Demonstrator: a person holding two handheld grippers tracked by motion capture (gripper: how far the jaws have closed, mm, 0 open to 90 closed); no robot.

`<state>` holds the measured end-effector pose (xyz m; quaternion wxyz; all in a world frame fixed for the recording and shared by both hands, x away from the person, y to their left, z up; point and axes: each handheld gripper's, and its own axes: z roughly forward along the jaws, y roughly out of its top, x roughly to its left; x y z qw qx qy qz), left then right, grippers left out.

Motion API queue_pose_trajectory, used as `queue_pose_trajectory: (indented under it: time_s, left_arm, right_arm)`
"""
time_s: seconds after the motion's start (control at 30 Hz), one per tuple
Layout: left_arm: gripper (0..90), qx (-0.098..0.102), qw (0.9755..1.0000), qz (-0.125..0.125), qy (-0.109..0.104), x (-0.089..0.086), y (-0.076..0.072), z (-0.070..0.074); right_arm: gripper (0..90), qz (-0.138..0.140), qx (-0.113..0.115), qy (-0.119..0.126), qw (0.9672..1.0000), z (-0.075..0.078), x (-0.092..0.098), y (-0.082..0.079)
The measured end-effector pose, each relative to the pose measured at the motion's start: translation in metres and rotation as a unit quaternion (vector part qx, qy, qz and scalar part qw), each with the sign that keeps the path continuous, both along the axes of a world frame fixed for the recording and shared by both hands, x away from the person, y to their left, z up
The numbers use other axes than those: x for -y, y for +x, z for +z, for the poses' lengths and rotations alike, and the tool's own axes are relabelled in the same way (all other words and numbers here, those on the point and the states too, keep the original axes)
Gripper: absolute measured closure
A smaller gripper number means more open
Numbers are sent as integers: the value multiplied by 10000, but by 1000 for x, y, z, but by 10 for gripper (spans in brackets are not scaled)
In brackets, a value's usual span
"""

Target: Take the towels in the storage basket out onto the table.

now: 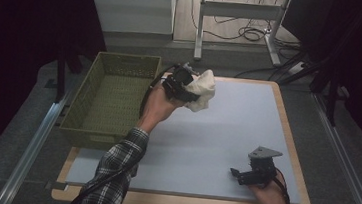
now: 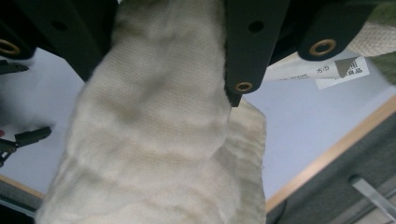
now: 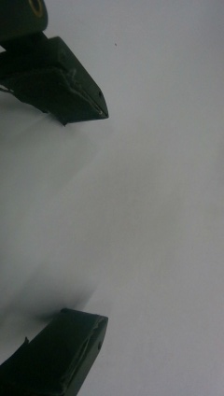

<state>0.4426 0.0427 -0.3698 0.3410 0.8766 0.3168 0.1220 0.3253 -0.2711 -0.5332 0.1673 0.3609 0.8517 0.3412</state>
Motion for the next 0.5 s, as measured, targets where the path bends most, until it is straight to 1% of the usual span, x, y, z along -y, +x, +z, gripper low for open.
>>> queue_pose_trajectory:
  time_s: [0.07, 0.23, 0.3, 0.5]
  left_arm:
    - [681, -52, 10000, -52, 29, 12, 1, -8]
    - [678, -158, 9997, -194, 74, 34, 3, -25]
    - [677, -194, 9995, -241, 87, 41, 3, -30]
    - [670, -302, 9987, -347, 210, 63, 2, -54]
  right_arm:
    - [30, 2, -1, 1, 10000, 0, 0, 0]
    - [30, 3, -1, 1, 10000, 0, 0, 0]
    - [30, 3, 2, -1, 10000, 0, 0, 0]
    - [30, 4, 8, 1, 10000, 0, 0, 0]
